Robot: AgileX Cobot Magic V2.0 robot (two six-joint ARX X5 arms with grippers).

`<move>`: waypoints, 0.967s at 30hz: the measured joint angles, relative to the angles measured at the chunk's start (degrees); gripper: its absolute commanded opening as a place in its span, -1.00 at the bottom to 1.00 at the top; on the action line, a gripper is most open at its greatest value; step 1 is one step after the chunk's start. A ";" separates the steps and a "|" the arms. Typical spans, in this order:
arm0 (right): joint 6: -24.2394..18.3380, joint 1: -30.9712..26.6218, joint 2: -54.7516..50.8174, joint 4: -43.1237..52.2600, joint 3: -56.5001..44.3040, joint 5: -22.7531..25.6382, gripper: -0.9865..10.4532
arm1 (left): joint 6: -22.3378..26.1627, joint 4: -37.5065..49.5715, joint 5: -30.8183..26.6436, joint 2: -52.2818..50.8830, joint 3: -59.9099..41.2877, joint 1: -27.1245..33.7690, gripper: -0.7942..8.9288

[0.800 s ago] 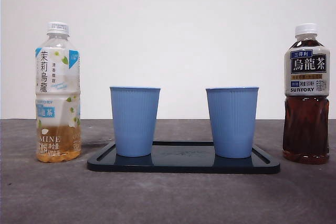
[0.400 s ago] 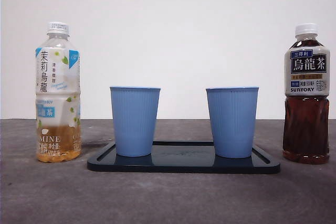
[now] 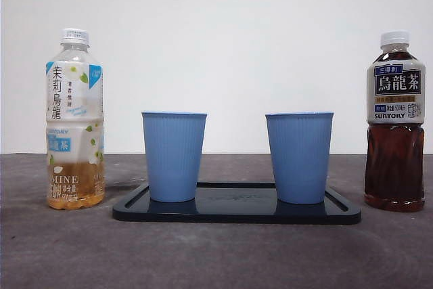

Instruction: Pour the drink into the cup

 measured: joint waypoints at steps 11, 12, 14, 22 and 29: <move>-6.71 0.26 13.55 -19.54 21.42 -10.51 -0.81 | 1.70 -7.65 15.12 18.45 21.73 -2.38 -0.81; -8.04 0.52 14.84 -21.55 23.17 -11.56 -0.81 | 1.95 -8.22 16.76 20.02 23.06 -3.02 -0.81; -9.92 1.66 16.41 -23.19 25.09 -12.59 -0.81 | 2.69 -8.76 19.47 22.27 24.61 -4.09 -0.81; -15.32 10.27 18.43 -23.82 26.71 -14.10 -0.81 | 6.01 -9.88 23.65 26.34 26.25 -9.75 -0.79; -16.61 10.86 18.40 -23.80 26.71 -14.45 -0.80 | 6.82 -9.99 23.69 25.88 26.47 -10.38 -0.70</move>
